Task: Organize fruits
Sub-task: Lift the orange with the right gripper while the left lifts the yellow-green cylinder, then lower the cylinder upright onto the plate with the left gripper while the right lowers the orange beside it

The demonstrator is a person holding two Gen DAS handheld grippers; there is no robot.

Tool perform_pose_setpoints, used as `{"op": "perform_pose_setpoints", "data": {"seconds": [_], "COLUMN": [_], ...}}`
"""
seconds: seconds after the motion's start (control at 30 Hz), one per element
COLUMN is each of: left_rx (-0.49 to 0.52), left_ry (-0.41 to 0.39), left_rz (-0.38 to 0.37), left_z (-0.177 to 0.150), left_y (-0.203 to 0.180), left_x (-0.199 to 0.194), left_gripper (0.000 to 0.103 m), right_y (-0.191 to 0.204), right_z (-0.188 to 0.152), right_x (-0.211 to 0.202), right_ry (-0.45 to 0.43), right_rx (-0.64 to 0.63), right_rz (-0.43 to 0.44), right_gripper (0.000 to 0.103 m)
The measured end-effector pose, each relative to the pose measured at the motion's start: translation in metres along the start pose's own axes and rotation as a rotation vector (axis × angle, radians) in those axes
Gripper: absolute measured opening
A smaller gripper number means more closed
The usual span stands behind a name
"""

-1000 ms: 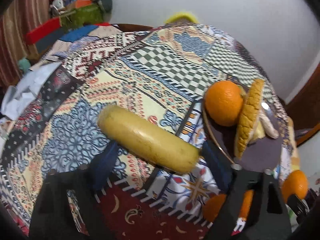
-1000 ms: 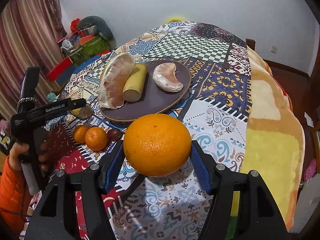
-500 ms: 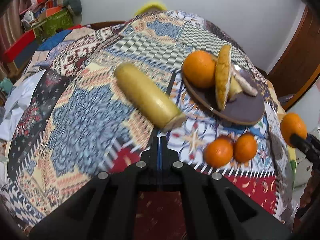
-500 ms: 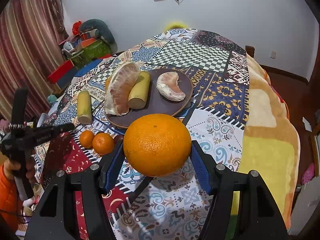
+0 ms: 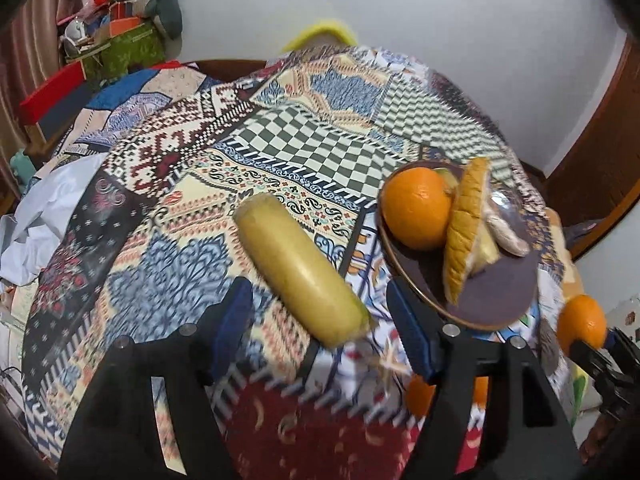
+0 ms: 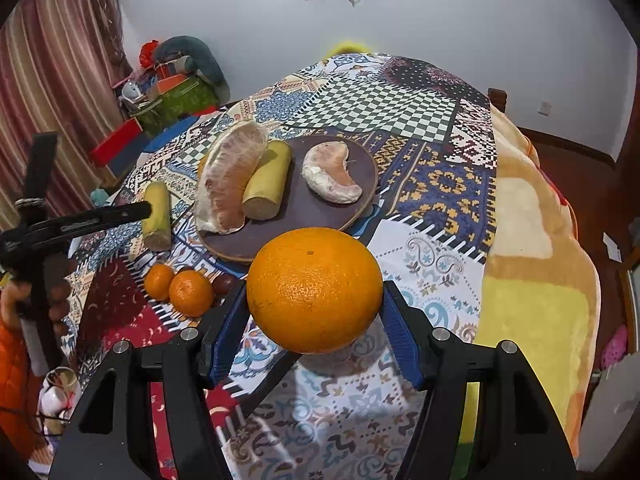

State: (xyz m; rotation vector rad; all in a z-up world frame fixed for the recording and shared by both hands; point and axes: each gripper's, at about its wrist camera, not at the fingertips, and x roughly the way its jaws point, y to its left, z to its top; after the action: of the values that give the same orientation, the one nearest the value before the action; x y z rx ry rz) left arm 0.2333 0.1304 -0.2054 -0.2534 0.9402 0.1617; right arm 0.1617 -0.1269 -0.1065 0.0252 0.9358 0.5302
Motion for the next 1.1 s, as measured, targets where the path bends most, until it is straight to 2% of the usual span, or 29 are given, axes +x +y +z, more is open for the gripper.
{"op": "perform_pose_setpoints", "data": {"seconds": [0.1,0.13,0.23,0.33,0.53,0.6,0.63,0.73,0.83,1.1], "left_rx": [-0.030,-0.048,-0.079,-0.049,0.009,0.032,0.042,0.053,0.068,0.140], "left_ry": [0.017,0.025,0.049,0.043,0.064,0.061,0.061,0.050,0.026,-0.070], "left_rz": [0.053,0.045,0.022,0.025,-0.029,-0.022,-0.027,-0.057,-0.053,-0.079], "left_z": [0.009,0.011,0.015,0.018,0.027,0.029,0.029,0.028,0.024,0.016], "left_y": [0.005,0.009,0.015,0.012,0.002,-0.003,-0.005,-0.008,-0.011,-0.028], "left_x": [0.019,0.025,0.038,0.043,0.056,0.058,0.058,0.054,0.043,-0.012], "left_gripper": [0.069,0.069,0.059,0.053,0.050,0.041,0.041,0.038,0.038,0.038], "right_y": [-0.005,-0.007,-0.010,-0.013,-0.014,-0.013,-0.013,-0.011,-0.012,-0.009], "right_z": [0.005,0.008,0.012,0.016,0.024,0.025,0.026,0.029,0.033,0.039], "right_x": [0.000,0.001,0.002,0.006,0.018,0.019,0.020,0.019,0.017,0.005], "right_ry": [-0.014,-0.019,-0.029,-0.033,-0.031,-0.035,-0.037,-0.044,-0.055,-0.090], "right_rx": [0.004,0.006,0.008,0.013,0.009,0.006,0.004,-0.003,-0.008,-0.016], "right_rz": [-0.002,-0.001,-0.001,0.002,0.009,0.010,0.009,0.009,0.008,-0.001], "right_gripper": [0.061,0.061,0.061,0.061,0.061,0.061,0.061,0.061,0.061,0.061]}}
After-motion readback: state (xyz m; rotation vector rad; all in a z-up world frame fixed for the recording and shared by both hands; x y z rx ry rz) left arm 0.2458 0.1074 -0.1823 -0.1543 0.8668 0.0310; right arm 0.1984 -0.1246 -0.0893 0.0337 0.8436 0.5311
